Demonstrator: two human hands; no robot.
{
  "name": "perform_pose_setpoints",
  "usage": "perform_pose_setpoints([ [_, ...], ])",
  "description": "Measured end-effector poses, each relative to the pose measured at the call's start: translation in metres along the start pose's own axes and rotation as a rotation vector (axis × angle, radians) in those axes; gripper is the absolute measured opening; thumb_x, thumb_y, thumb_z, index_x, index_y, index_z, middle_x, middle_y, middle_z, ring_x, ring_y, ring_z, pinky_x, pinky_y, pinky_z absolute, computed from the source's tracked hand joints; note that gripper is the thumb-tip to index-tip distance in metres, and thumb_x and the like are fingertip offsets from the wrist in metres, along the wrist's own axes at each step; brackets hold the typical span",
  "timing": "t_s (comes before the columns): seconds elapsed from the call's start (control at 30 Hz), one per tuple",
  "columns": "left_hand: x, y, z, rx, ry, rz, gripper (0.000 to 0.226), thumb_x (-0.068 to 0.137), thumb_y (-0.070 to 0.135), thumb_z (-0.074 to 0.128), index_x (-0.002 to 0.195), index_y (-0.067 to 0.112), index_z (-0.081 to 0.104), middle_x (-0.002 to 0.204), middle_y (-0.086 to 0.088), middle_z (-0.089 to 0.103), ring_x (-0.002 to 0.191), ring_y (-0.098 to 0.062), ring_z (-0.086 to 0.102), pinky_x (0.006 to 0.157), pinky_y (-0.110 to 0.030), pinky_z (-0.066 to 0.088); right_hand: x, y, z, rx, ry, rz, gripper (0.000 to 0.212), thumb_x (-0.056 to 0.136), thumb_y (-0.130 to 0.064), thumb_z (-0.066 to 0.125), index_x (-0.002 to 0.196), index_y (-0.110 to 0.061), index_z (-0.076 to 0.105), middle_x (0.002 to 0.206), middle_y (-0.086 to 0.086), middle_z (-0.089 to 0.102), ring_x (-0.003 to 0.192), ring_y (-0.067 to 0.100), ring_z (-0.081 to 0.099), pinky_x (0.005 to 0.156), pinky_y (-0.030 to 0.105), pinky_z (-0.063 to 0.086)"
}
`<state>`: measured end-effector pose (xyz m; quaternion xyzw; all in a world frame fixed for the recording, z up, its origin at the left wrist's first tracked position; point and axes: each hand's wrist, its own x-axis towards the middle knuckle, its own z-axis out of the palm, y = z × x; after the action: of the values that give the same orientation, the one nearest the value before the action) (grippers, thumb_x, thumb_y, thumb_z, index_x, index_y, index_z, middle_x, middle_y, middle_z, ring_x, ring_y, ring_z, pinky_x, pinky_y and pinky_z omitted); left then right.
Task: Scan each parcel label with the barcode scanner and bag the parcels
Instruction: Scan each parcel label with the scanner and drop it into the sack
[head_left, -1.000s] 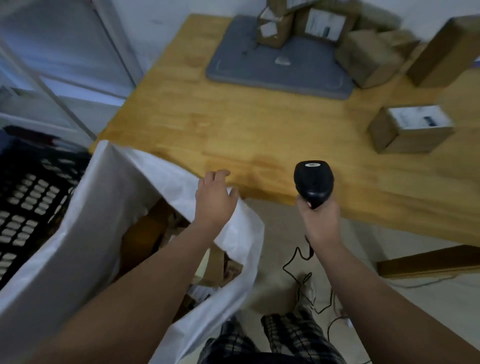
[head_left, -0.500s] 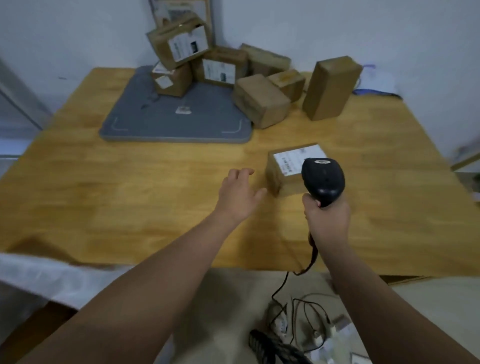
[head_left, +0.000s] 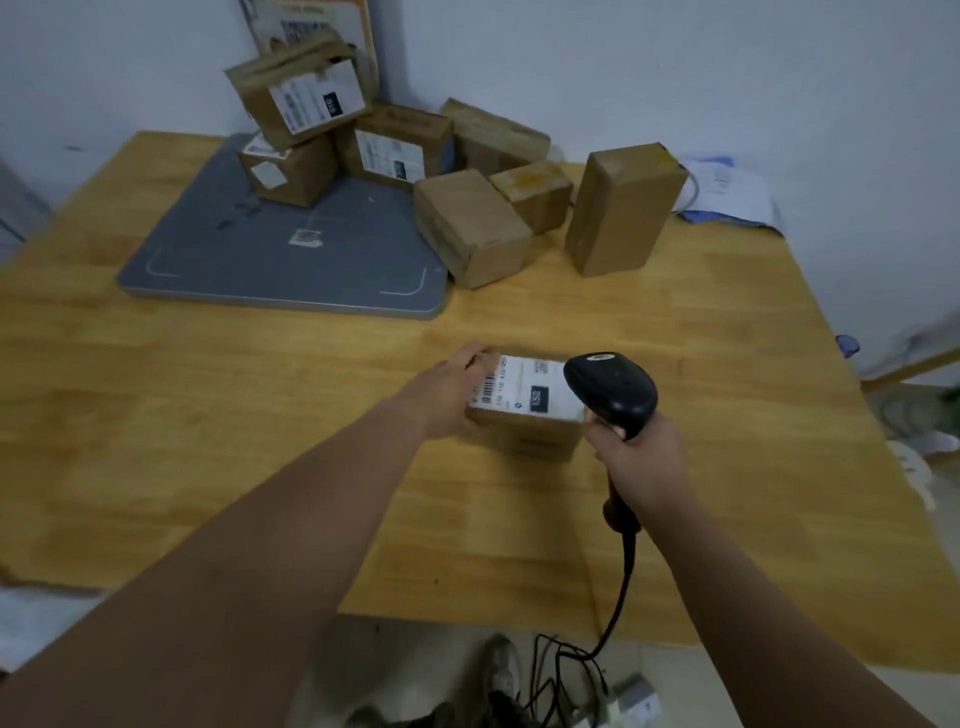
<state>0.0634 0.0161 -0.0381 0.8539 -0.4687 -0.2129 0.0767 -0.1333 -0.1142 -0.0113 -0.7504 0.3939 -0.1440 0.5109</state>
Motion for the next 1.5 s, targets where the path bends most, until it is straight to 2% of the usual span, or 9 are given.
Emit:
perform_pose_setpoints([
  [0.13, -0.014, -0.041, -0.014, 0.297, 0.018, 0.097, 0.088, 0.089, 0.003, 0.059, 0.15, 0.047, 0.013, 0.16, 0.005, 0.002, 0.146, -0.025, 0.007, 0.117, -0.041, 0.025, 0.008, -0.01, 0.011, 0.031, -0.152, -0.02, 0.014, 0.082, -0.008, 0.067, 0.092, -0.009, 0.059, 0.066, -0.006, 0.052, 0.059, 0.007, 0.049, 0.053, 0.017, 0.037],
  [0.33, -0.038, -0.028, 0.004, -0.733, 0.403, -0.366, 0.055, 0.1, 0.018, 0.046, 0.151, 0.023, 0.027, 0.155, -0.005, 0.023, 0.133, -0.019, 0.036, 0.106, -0.032, 0.036, 0.003, -0.021, 0.041, 0.01, -0.348, 0.036, 0.008, 0.082, -0.011, 0.068, 0.086, -0.01, 0.062, 0.063, -0.004, 0.054, 0.06, 0.008, 0.052, 0.057, 0.022, 0.039],
  [0.53, -0.048, -0.01, 0.016, -1.346, 0.174, -0.576, 0.066, 0.089, 0.035, 0.066, 0.142, 0.033, 0.027, 0.124, -0.005, 0.058, 0.113, -0.023, 0.055, 0.092, -0.041, 0.042, -0.011, -0.021, 0.065, 0.207, -0.338, 0.204, 0.006, 0.085, -0.009, 0.066, 0.083, -0.015, 0.064, 0.073, -0.007, 0.063, 0.074, 0.009, 0.06, 0.06, 0.023, 0.038],
  [0.7, -0.051, -0.015, 0.01, -1.454, 0.228, -0.497, 0.034, 0.091, 0.023, 0.064, 0.104, 0.03, 0.033, 0.097, -0.008, 0.07, 0.096, -0.024, 0.061, 0.083, -0.042, 0.05, -0.021, -0.006, 0.06, 0.327, -0.319, 0.185, 0.015, 0.087, -0.001, 0.063, 0.078, -0.013, 0.064, 0.065, -0.012, 0.065, 0.068, 0.004, 0.063, 0.061, 0.021, 0.045],
  [0.83, -0.057, -0.014, -0.004, -1.387, 0.37, -0.431, 0.032, 0.094, 0.031, 0.059, 0.122, 0.034, 0.044, 0.1, -0.003, 0.067, 0.092, -0.016, 0.063, 0.071, -0.029, 0.05, -0.019, -0.008, 0.058, 0.262, -0.327, 0.121, 0.006, 0.086, -0.007, 0.067, 0.089, -0.012, 0.065, 0.072, -0.008, 0.064, 0.072, 0.007, 0.062, 0.061, 0.018, 0.044],
  [0.93, -0.062, -0.016, -0.019, -1.317, 0.531, -0.401, 0.031, 0.093, 0.027, 0.06, 0.123, 0.03, 0.054, 0.107, 0.0, 0.064, 0.096, -0.015, 0.063, 0.074, -0.027, 0.052, -0.021, -0.013, 0.061, 0.201, -0.235, 0.038, 0.038, 0.082, -0.011, 0.073, 0.113, -0.016, 0.053, 0.095, -0.006, 0.062, 0.084, 0.0, 0.06, 0.064, 0.014, 0.046],
  [1.07, -0.068, -0.022, -0.032, -1.275, 0.653, -0.379, 0.022, 0.09, 0.015, 0.063, 0.106, 0.03, 0.061, 0.098, 0.004, 0.064, 0.091, -0.014, 0.065, 0.068, -0.022, 0.051, -0.029, -0.029, 0.058, 0.199, -0.341, -0.055, 0.008, 0.086, -0.012, 0.069, 0.083, -0.006, 0.066, 0.064, 0.012, 0.064, 0.058, 0.013, 0.062, 0.057, 0.032, 0.053],
  [1.17, -0.071, -0.024, -0.034, -1.251, 0.657, -0.386, 0.022, 0.088, 0.014, 0.065, 0.102, 0.031, 0.062, 0.098, 0.002, 0.066, 0.09, -0.013, 0.065, 0.066, -0.02, 0.05, -0.034, -0.038, 0.058, 0.226, -0.367, -0.086, 0.027, 0.088, -0.015, 0.068, 0.063, -0.008, 0.06, 0.05, 0.003, 0.057, 0.047, 0.014, 0.055, 0.051, 0.024, 0.047],
  [1.5, -0.072, -0.029, -0.032, -1.263, 0.671, -0.454, 0.031, 0.086, 0.016, 0.067, 0.113, 0.03, 0.062, 0.114, -0.007, 0.064, 0.1, -0.02, 0.066, 0.086, -0.036, 0.056, -0.034, -0.046, 0.062, 0.132, -0.285, -0.032, 0.027, 0.087, -0.02, 0.068, 0.065, -0.008, 0.059, 0.046, 0.0, 0.055, 0.039, 0.01, 0.054, 0.046, 0.02, 0.048],
])
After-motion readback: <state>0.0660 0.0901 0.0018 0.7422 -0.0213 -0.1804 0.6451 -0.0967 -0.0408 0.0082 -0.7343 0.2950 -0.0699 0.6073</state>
